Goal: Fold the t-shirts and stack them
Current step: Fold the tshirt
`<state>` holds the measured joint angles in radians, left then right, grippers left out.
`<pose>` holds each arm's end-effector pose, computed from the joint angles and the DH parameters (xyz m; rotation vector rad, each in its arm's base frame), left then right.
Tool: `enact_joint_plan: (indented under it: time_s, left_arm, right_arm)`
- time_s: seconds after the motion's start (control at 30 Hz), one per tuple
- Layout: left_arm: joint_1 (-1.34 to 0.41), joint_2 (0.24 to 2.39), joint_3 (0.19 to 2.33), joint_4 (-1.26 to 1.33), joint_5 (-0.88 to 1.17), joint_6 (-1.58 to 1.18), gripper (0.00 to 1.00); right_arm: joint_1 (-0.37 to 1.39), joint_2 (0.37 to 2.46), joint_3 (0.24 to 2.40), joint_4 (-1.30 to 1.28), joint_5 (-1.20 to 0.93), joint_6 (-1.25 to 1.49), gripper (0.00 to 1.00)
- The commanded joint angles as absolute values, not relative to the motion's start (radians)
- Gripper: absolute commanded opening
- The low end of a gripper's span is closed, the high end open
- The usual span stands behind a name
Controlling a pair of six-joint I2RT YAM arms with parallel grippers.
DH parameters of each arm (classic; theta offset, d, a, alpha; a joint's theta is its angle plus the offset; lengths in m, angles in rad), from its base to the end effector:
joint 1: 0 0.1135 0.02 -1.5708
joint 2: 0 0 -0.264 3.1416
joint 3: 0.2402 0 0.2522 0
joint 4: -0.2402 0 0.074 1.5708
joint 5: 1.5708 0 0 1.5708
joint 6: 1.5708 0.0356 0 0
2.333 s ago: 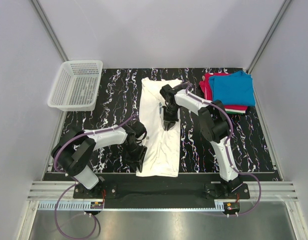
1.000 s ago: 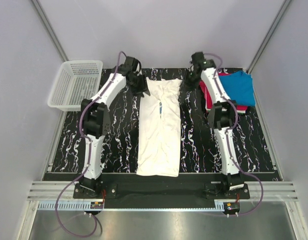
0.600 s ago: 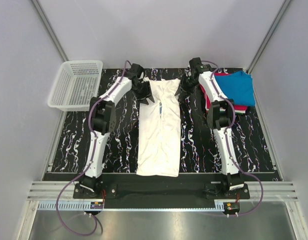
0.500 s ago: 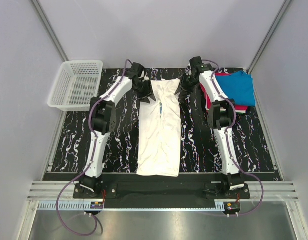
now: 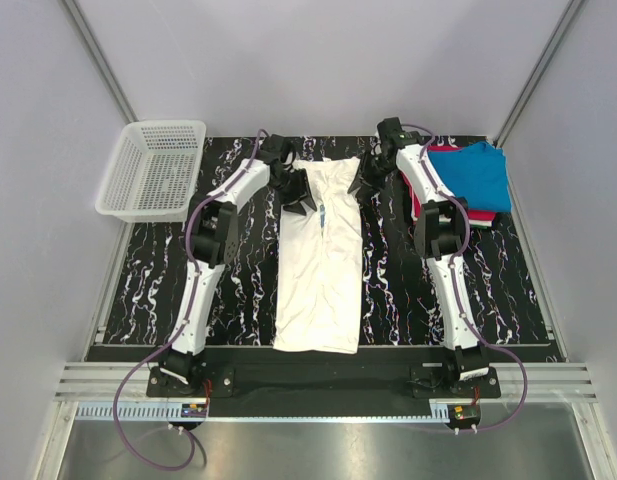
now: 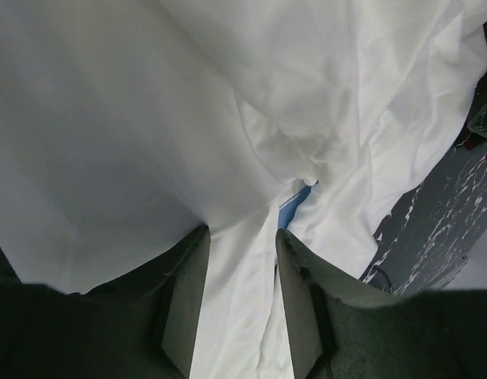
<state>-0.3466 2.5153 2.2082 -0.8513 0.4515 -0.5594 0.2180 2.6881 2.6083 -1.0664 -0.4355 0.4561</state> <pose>0.4914 -0.1940 0.1542 -0.1664 2.8458 -0.8487 0.5338 0.1336 0.1726 0.1987 2.7783 0.7793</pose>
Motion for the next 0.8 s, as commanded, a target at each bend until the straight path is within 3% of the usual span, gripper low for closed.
enact_joint_plan:
  time_s: [0.0,0.43,0.77]
  left_arm:
    - [-0.354,2.526,2.224,-0.827,0.488,-0.546,0.46]
    - [-0.362,2.53,2.194,-0.827,0.474,-0.52,0.46]
    - [-0.344,2.602,2.259,-0.812,0.474,-0.545,0.47]
  right_arm:
    - [0.23,2.723,2.6,-1.058,-0.426,0.442,0.38]
    - [0.216,2.772,2.649,-1.075,-0.299,0.413,0.41]
    - [0.189,2.841,2.752,-1.048,-0.327,0.426,0.45]
